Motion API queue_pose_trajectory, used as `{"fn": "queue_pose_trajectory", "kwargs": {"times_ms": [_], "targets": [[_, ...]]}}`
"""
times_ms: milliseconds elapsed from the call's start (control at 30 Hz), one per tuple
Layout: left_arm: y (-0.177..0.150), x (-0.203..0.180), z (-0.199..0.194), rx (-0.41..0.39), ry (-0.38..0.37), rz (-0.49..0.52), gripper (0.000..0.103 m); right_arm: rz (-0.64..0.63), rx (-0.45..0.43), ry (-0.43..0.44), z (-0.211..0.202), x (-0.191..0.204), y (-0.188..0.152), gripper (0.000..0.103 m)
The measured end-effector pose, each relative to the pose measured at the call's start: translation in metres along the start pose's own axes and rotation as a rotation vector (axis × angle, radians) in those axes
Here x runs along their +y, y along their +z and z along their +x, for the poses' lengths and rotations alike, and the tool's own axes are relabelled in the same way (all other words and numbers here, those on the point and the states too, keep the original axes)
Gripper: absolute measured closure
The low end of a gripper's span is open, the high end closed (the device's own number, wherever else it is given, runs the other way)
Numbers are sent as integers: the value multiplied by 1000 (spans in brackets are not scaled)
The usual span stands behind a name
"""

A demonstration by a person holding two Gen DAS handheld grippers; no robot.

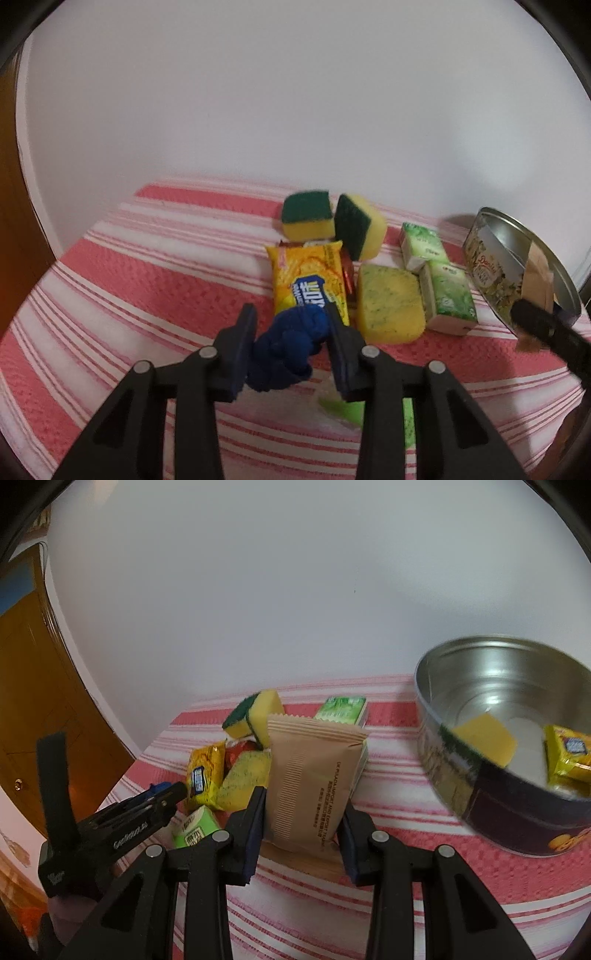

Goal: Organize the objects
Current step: 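Grasp the blue cloth with the left gripper while the right grasps the brown snack, then carry the blue cloth and brown snack over the tin and release both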

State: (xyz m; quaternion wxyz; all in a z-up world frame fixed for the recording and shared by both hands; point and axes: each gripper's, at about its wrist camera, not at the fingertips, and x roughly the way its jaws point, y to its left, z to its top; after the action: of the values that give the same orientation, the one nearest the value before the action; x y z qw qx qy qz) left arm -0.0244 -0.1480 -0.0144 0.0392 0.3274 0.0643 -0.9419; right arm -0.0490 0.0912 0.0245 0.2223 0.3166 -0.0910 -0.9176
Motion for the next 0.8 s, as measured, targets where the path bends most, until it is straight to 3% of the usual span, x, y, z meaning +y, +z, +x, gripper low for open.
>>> {"fn": "queue_pose_trajectory", "kwargs": {"times_ms": [267,500,800], "targets": [[13,-29,-32,-93,-41,24,67,-28,-104,-68,-23,-18,14,64],[31,-100,-39,-140,-107,125,67,25,-167,-146,-53,-75,28,64],[39,-198,-21,-125,-215,207,67,67,-210,-311,-73,-148,42,64]]}}
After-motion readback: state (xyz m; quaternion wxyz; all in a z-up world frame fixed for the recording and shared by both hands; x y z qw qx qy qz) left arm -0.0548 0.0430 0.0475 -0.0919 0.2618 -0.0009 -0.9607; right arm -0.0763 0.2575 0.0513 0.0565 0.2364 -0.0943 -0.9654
